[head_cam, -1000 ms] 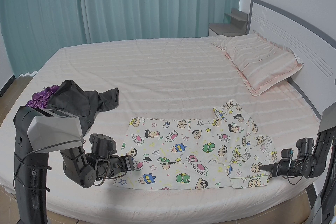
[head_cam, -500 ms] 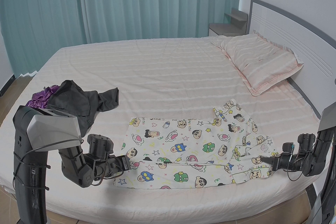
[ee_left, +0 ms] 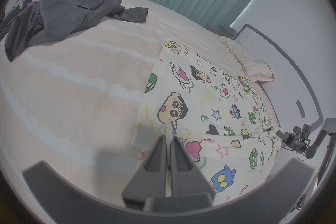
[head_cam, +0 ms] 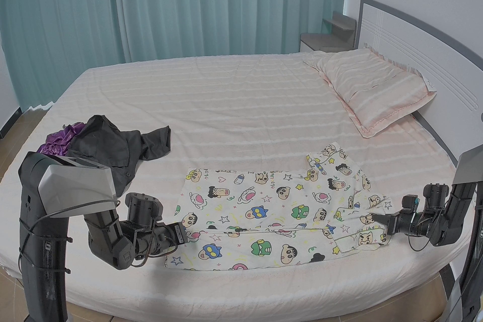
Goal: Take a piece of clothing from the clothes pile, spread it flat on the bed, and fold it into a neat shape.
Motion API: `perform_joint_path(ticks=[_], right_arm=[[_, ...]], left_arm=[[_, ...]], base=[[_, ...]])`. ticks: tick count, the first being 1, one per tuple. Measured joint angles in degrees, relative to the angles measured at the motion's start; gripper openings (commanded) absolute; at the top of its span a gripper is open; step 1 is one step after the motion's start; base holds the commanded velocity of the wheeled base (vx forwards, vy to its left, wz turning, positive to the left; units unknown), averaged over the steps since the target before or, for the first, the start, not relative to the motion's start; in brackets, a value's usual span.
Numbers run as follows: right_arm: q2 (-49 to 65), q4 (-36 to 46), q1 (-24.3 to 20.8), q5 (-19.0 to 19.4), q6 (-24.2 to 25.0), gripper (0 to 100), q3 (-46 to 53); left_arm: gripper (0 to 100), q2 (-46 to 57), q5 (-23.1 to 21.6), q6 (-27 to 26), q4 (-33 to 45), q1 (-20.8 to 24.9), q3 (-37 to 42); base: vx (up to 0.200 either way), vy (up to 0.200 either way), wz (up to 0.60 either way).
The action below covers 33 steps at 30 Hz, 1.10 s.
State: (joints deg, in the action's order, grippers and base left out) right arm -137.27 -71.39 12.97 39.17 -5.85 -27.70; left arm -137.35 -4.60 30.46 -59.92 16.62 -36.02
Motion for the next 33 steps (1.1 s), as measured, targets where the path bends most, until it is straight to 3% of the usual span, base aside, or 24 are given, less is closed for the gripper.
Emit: perform_joint_path(ticks=[13, 14, 25, 33], right_arm=[[-2.34, 0.04, -0.94, -1.24, 0.0, 0, -3.67], [-2.4, 0.04, -0.96, -1.24, 0.0, 100, -3.69], [-1.99, -0.89, -0.51, -1.29, 2.49, 100, -3.39], [1.68, -0.68, 2.85, -1.23, 3.86, 100, -2.76]], left_arm=[[0, 0.0, 0.72, 0.35, -0.02, -0.02, 0.0], [100, 0.0, 0.72, 0.55, 0.0, -0.02, 0.0], [100, 0.2, 0.74, 0.98, -0.02, -0.11, -0.02], [100, 2.6, 0.96, 2.86, 0.04, -1.68, 1.72]], base=[[0.0, 0.0, 0.0], [0.0, 0.0, 0.0], [0.0, 0.0, 0.0], [0.0, 0.0, 0.0]])
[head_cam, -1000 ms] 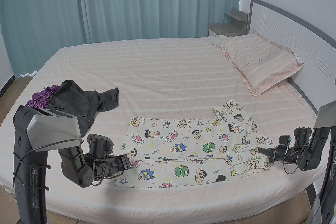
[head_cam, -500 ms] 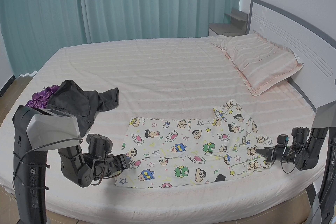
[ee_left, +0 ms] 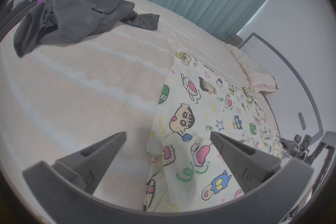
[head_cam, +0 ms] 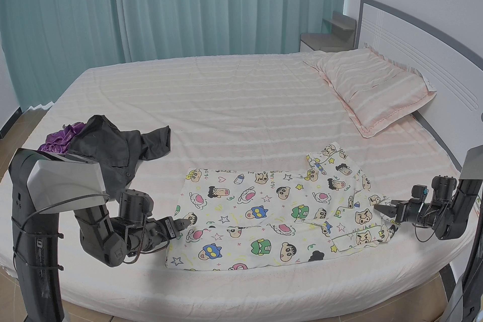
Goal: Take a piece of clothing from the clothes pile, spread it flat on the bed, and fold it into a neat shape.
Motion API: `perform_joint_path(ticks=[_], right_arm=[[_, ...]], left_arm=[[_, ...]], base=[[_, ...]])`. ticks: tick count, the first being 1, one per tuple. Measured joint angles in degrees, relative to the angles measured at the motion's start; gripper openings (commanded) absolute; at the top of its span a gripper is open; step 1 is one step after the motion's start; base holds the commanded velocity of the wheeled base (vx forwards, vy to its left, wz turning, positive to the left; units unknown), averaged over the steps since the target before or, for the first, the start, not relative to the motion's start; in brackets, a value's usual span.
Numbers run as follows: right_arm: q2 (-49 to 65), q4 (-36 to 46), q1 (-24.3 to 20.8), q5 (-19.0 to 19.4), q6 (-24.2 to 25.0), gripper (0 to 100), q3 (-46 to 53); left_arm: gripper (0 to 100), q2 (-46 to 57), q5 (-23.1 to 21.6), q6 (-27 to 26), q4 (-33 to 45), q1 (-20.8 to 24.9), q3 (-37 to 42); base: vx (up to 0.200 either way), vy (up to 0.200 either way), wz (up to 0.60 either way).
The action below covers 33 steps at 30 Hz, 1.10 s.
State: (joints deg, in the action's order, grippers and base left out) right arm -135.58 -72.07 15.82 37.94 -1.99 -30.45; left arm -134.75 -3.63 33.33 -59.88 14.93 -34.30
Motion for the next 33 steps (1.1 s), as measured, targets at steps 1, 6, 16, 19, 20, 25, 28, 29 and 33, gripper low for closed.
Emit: perform_joint_path(ticks=[1, 6, 16, 19, 20, 25, 28, 29, 33], right_arm=[[0.68, -0.02, 0.24, -0.01, 0.55, 100, 0.24], [5.79, -0.38, -0.48, -0.06, 6.44, 100, 3.8], [11.25, -5.01, -11.08, -5.97, 22.74, 100, 11.3], [9.48, -7.74, -13.63, -7.64, 24.81, 100, 12.24], [8.57, -8.81, -14.14, -8.35, 24.97, 100, 12.41], [1.66, -15.19, -15.71, -13.49, 25.62, 100, 12.62], [-1.95, -16.77, -15.9, -15.58, 26.65, 100, 11.65], [-2.79, -16.8, -15.92, -15.82, 27.25, 100, 11.28], [-4.33, -16.91, -15.87, -16.37, 29.18, 100, 9.46]], left_arm=[[100, 0.52, -0.04, 0.28, 0.0, -0.28, 0.35], [100, 4.72, -0.68, 4.3, -0.04, -1.99, 3.02], [100, 14.34, -7.06, 13.91, -0.02, -3.15, 13.17], [100, 16.15, -8.52, 16.08, -0.02, -3.25, 14.63], [100, 16.54, -8.84, 16.51, -0.04, -3.25, 14.88], [100, 17.94, -10.0, 17.82, -0.04, -3.34, 15.96], [100, 18.38, -10.42, 18.29, -0.04, -3.3, 16.37], [100, 18.49, -10.48, 18.37, -0.04, -3.28, 16.47], [100, 18.8, -10.57, 18.51, -0.04, -3.17, 16.92]], base=[[0.0, 0.0, 0.0], [0.0, 0.0, 0.0], [0.0, 0.0, 0.0], [0.0, 0.0, 0.0], [0.0, 0.0, 0.0], [0.0, 0.0, 0.0], [0.0, 0.0, 0.0], [0.0, 0.0, 0.0], [0.0, 0.0, 0.0]])
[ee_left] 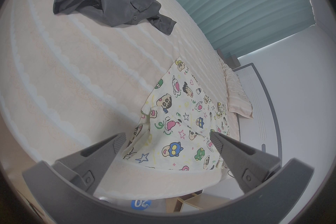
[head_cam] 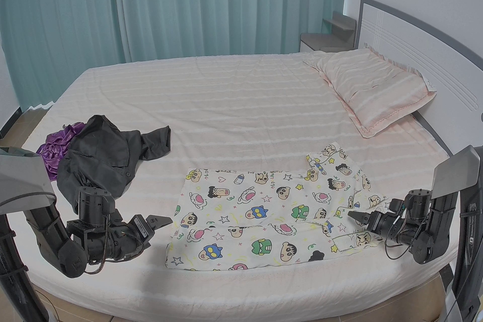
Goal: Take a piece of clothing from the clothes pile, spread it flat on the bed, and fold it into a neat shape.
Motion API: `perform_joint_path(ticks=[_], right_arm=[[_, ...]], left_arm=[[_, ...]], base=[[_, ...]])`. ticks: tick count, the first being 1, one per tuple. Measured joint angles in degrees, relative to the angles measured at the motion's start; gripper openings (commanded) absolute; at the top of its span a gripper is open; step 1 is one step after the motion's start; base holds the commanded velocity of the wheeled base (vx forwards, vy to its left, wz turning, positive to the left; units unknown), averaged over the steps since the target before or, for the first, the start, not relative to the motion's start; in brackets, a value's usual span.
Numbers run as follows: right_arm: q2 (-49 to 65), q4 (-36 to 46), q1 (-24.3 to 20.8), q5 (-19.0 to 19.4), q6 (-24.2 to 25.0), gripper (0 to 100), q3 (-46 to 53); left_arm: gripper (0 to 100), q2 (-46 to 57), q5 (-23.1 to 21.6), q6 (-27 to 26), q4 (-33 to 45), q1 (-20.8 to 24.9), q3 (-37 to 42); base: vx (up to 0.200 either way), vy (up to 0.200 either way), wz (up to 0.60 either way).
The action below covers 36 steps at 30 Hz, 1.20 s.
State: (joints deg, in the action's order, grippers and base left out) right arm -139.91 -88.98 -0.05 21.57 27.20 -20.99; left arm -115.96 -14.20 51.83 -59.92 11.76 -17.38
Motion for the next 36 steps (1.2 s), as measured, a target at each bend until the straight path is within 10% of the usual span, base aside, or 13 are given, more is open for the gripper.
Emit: perform_joint_path(ticks=[14, 36], right_arm=[[7.97, 0.0, -4.52, -2.68, 12.11, 100, 1.78], [11.61, 0.02, -6.49, -3.04, 12.46, 100, 2.36]], left_arm=[[100, 0.33, 0.06, 2.27, -0.29, 0.27, 0.72], [100, -0.78, 0.06, 5.73, -3.91, 1.29, 1.49]], base=[[0.029, 0.0, 0.0], [0.036, -0.027, 0.0]])
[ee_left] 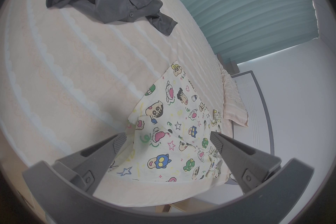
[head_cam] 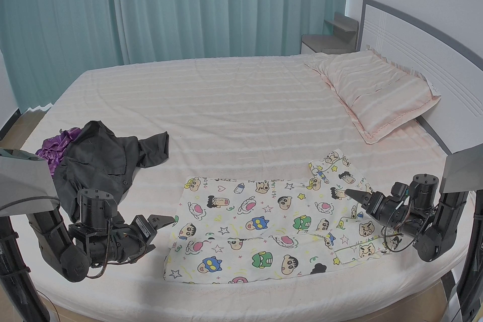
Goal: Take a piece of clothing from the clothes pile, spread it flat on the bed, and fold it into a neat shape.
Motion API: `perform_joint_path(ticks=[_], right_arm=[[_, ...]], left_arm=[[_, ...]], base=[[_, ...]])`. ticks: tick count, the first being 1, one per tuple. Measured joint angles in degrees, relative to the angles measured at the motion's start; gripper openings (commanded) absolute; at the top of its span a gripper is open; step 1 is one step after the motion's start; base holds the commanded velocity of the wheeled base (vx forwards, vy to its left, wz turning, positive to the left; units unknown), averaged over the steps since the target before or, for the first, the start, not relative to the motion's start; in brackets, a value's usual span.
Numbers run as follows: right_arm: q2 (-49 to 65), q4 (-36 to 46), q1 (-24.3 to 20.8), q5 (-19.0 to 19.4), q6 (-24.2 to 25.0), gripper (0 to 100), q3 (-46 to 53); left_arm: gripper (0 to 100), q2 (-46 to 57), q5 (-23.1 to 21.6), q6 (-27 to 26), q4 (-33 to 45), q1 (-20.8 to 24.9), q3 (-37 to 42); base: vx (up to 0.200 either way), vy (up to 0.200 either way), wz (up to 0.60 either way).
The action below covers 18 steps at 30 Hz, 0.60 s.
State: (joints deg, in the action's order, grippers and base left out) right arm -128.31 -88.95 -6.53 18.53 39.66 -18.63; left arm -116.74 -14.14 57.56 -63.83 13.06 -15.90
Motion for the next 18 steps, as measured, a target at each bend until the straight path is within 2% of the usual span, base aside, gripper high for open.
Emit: perform_joint_path(ticks=[12, 18], right_arm=[[0.16, -0.02, -0.02, -0.01, -0.02, 100, -0.02], [0.16, -0.02, -0.1, 0.0, -0.02, 100, -0.09]], left_arm=[[100, -0.21, 0.16, 0.0, -0.05, 1.13, -0.09], [100, -0.18, 0.68, -0.17, -0.35, 1.19, -0.24]], base=[[0.0, -0.2, 0.0], [0.0, 0.0, 0.0]])
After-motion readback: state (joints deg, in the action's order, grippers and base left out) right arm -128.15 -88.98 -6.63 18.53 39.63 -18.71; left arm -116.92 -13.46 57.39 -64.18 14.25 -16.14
